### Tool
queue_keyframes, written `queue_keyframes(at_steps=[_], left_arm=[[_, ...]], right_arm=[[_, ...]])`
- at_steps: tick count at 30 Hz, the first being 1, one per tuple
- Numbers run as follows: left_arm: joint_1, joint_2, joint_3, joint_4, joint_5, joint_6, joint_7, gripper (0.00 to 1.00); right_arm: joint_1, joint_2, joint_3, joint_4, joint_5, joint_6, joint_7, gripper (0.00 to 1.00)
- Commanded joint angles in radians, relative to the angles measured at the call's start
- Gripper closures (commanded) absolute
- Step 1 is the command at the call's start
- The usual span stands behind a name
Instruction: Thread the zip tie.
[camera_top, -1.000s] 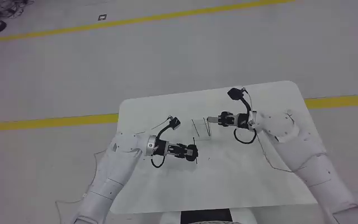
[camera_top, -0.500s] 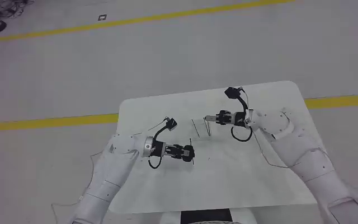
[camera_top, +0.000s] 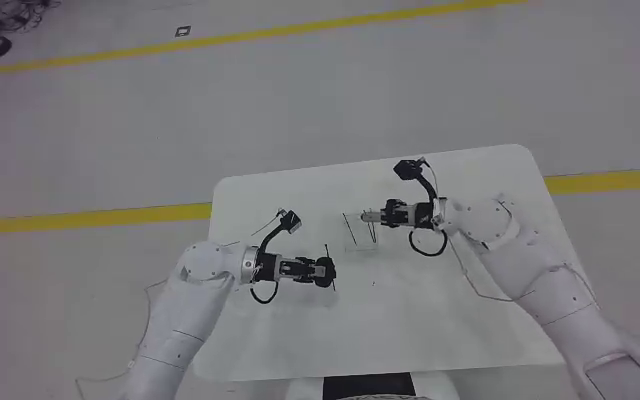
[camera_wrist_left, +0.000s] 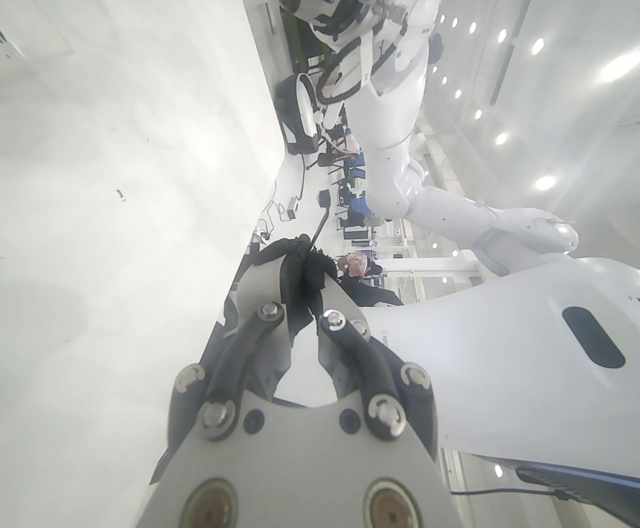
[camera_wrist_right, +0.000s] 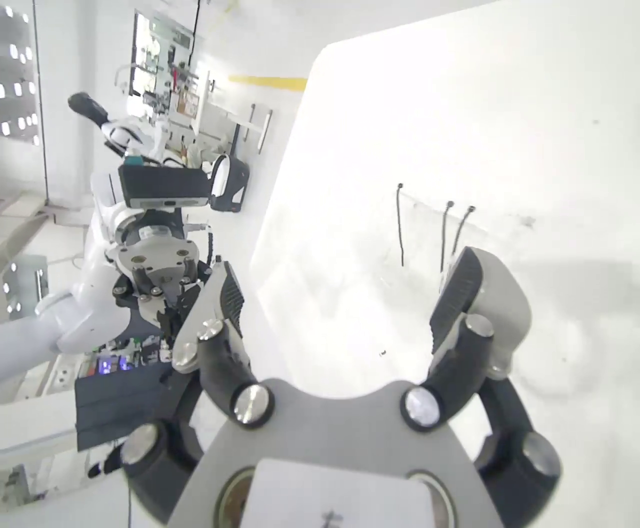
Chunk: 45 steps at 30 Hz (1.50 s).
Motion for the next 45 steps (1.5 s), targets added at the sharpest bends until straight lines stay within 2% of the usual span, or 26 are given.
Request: queue_keyframes(at_steps=[1,6,10,16,29,35,40,45], left_arm=[[0.0,0.0,0.0,0.0,0.0,0.0,0.0,1.0],[0.0,0.0,0.0,0.0,0.0,0.0,0.0,1.0],[0.0,0.0,0.0,0.0,0.0,0.0,0.0,1.0],[0.0,0.0,0.0,0.0,0.0,0.0,0.0,1.0],[0.0,0.0,0.0,0.0,0.0,0.0,0.0,1.0],[0.0,0.0,0.0,0.0,0.0,0.0,0.0,1.0],[0.0,0.0,0.0,0.0,0.0,0.0,0.0,1.0],[0.0,0.0,0.0,0.0,0.0,0.0,0.0,1.0]], right_arm=[[0.032,-0.008,-0.035,0.032,0.003,-0.033,0.022,0.0],[0.122,-0.038,-0.137,0.108,0.023,-0.033,0.046,0.0],[0.184,-0.065,-0.214,0.2,0.056,-0.033,0.064,0.0],[0.246,-0.104,-0.302,0.317,0.079,-0.033,0.02,0.0],[0.241,-0.107,-0.304,0.317,0.084,-0.033,-0.004,0.0],[0.229,-0.109,-0.322,0.288,0.009,-0.033,-0.042,0.0],[0.229,-0.114,-0.342,0.301,-0.024,-0.033,-0.07,0.0],[0.241,-0.125,-0.363,0.338,-0.023,-0.033,-0.092,0.23]])
